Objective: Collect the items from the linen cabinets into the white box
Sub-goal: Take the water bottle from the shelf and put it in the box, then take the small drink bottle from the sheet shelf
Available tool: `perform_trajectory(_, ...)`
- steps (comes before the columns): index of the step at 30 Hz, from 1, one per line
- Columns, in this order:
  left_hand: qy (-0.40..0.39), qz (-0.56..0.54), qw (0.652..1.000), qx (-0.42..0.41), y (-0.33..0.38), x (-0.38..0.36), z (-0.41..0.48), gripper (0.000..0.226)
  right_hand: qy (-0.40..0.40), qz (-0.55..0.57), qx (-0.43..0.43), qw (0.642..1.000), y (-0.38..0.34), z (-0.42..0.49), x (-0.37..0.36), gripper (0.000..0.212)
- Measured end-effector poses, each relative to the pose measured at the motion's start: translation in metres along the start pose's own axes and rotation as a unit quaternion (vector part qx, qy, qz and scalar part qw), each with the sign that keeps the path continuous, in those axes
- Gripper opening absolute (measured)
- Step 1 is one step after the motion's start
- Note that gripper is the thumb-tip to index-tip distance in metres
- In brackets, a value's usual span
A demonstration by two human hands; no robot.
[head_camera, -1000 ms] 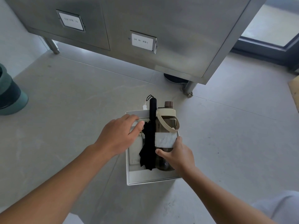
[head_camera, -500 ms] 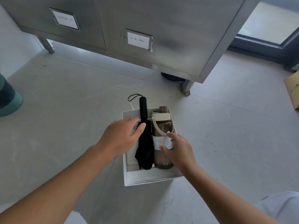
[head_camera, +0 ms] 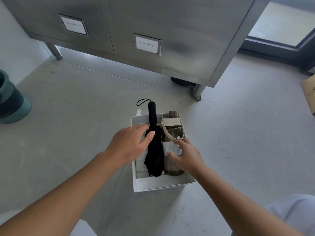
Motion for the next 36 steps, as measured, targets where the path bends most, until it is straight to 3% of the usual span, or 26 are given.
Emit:
perform_trajectory(10, 0.024, 0.003, 0.999, 0.028, 0.009, 0.011, -0.015, 0.049, 0.014, 0.063, 0.015, 0.998, -0.025, -0.016, 0.062, 0.061)
perform_trajectory(16, 0.049, 0.045, 0.997, 0.034, 0.049, 0.057, -0.036, 0.048, 0.075, 0.045, 0.083, 0.993, -0.068, -0.035, 0.156, 0.061)
perform_trajectory(27, 0.17, 0.114, 0.979, -0.016, 0.31, 0.413, -0.033, 0.062, 0.14, -0.034, 0.166, 0.975, -0.253, -0.104, 0.529, 0.062)
perform_trajectory(36, 0.258, 0.173, 0.947, -0.08, 0.521, 0.676, -0.082, 0.053, 0.213, -0.037, 0.184, 0.959, -0.387, -0.187, 0.832, 0.066)
Point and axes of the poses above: each hand's wrist, its own z-axis towards the middle knuckle, its own x-axis out of the back of the hand, y = z × x, the point moved 2 cm from there along z, towards the middle knuckle, and after that the axes turned 13 degrees about -z, right-handed, at the moved point
